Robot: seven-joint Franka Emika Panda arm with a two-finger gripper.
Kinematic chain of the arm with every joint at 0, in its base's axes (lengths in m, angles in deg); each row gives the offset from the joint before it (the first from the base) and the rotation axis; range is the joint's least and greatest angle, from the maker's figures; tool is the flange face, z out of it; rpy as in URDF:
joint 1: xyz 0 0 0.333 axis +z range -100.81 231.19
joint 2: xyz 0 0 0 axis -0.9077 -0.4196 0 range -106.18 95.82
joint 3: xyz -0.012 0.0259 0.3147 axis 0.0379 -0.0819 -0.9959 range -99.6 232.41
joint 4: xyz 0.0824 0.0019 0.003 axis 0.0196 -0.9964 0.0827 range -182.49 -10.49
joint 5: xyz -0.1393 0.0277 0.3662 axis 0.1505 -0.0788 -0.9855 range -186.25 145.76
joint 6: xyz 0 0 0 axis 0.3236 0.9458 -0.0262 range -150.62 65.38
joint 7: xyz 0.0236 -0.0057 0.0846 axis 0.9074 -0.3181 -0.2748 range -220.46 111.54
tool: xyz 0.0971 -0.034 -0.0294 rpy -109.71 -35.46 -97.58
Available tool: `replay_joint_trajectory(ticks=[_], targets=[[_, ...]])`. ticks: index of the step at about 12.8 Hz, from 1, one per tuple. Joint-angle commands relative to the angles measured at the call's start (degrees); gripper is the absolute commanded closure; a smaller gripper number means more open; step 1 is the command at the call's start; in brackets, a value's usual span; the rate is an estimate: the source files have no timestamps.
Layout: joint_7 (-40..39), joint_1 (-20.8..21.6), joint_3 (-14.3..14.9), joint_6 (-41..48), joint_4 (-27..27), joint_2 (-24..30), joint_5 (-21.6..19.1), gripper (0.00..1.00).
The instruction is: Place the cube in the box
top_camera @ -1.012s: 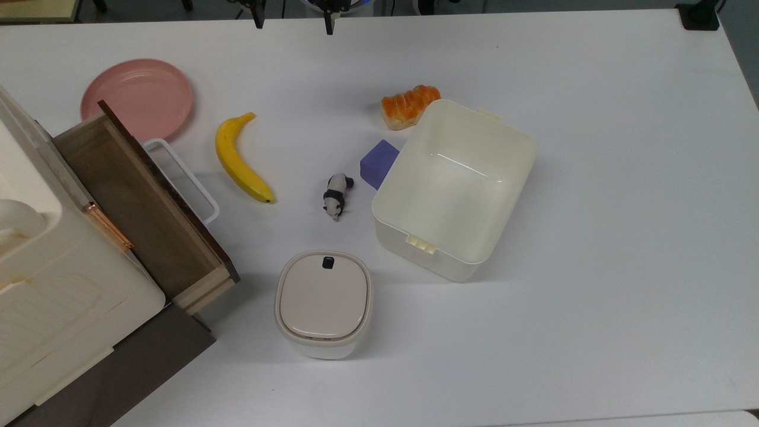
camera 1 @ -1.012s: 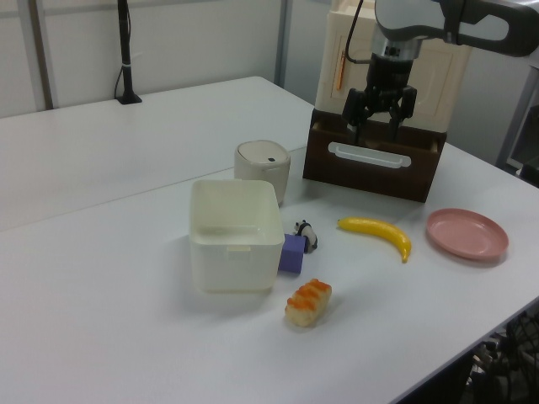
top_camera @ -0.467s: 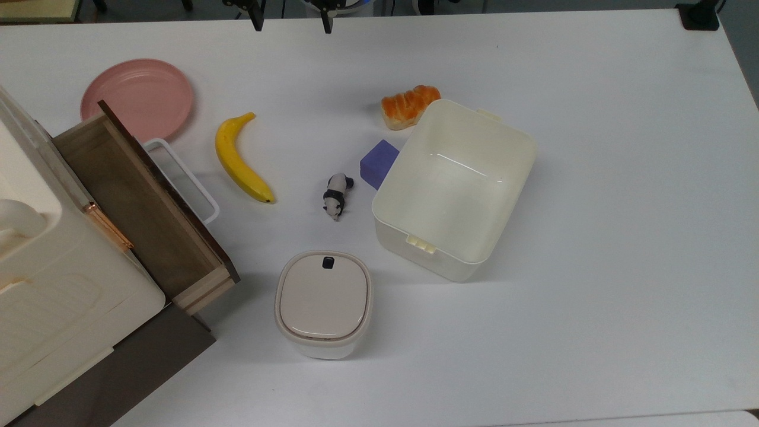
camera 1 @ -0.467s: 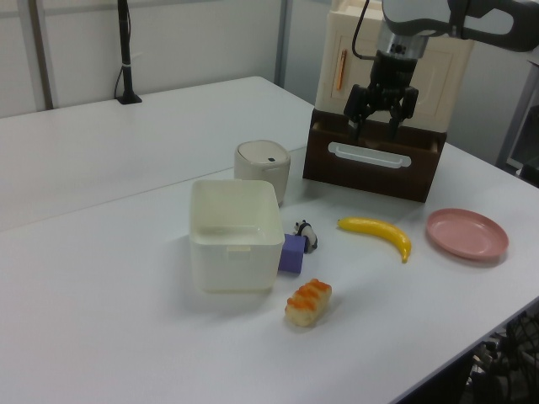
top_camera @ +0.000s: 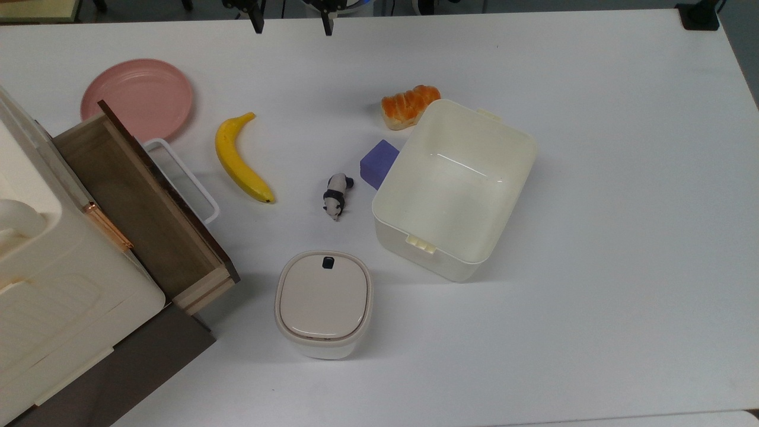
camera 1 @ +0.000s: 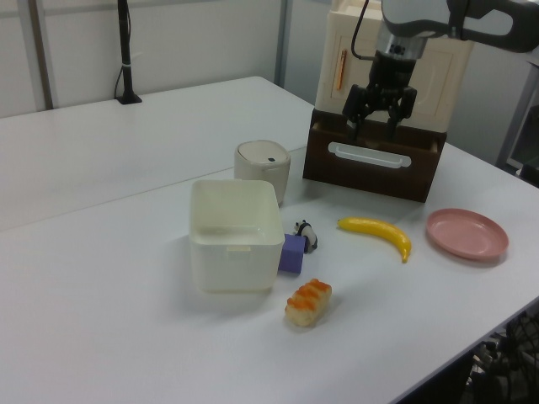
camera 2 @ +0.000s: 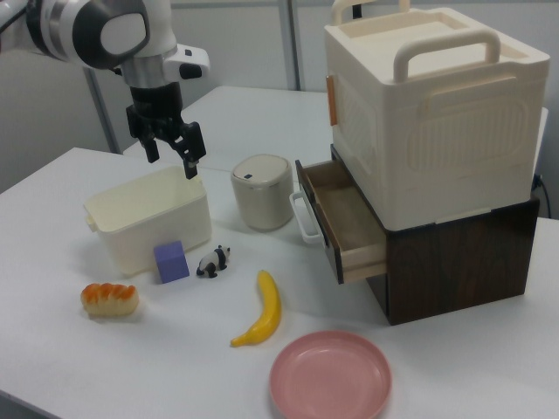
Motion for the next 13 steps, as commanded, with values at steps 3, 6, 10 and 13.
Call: replay_joint_trajectory(ticks=[3, 6, 10, 13], targets=[[-5.46, 0.72, -0.71, -7.47, -8.23, 3.99, -0.73, 0.0], [-16.95, 0.72, -1.42, -7.47, -10.09, 3.73, -0.38, 0.0], [-37.53, 0.1, -1.42, -7.2, -12.81, 4.52, 2.16, 0.0], [-41.07, 1.06, -1.86, -7.46, -14.3, 3.9, 7.77, 0.0]])
